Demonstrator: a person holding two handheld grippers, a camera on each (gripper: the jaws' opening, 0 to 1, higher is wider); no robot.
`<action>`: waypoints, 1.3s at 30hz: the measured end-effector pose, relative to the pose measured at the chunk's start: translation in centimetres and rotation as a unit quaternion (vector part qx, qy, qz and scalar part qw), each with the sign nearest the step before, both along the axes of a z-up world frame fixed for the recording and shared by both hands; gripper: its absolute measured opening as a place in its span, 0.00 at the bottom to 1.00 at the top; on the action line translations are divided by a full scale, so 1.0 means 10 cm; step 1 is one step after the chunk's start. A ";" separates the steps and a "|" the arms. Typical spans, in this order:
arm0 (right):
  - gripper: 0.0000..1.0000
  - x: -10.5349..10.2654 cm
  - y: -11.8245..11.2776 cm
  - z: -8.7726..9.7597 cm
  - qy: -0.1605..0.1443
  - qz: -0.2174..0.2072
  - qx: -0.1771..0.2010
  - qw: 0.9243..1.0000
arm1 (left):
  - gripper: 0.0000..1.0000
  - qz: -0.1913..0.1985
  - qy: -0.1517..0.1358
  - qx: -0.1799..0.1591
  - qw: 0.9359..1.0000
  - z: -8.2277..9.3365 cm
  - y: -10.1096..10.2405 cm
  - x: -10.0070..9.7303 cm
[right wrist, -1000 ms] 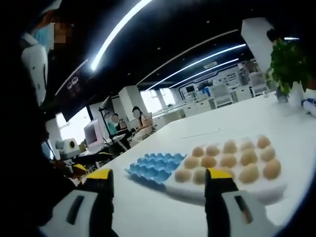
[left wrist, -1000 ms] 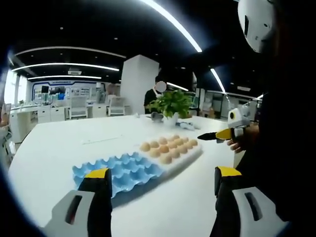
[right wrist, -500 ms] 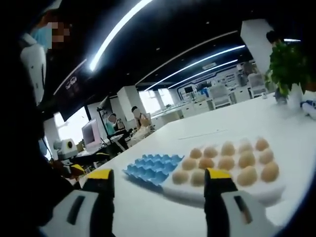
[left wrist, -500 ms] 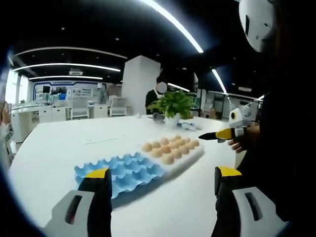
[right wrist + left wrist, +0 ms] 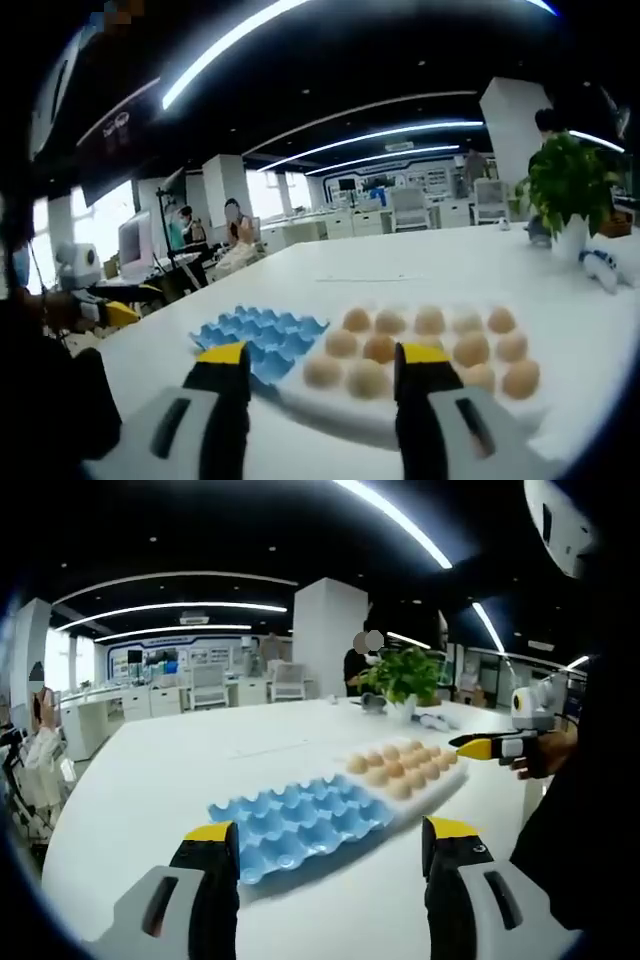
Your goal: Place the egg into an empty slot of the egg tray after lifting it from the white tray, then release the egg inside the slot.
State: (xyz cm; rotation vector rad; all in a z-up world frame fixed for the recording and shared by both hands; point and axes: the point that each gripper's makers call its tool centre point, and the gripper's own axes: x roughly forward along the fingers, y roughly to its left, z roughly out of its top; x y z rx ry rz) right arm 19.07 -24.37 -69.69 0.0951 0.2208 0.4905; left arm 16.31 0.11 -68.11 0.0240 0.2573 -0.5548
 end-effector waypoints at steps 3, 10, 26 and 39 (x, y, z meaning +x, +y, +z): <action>0.55 0.10 0.17 -0.11 0.009 0.003 -0.026 1.000 | 0.79 0.003 0.006 0.001 1.000 -0.03 0.05 0.02; 0.37 0.37 0.20 -0.33 0.026 -0.032 -0.079 0.996 | 0.85 -0.016 0.010 0.016 1.000 -0.12 0.12 0.06; 0.26 0.49 0.34 -0.77 0.080 -0.036 -0.170 0.982 | 0.79 -0.060 0.019 0.020 0.998 -0.19 0.31 0.18; 0.26 0.49 0.37 -0.81 0.084 -0.003 -0.232 0.969 | 0.79 -0.059 0.026 0.022 0.998 -0.30 0.38 0.20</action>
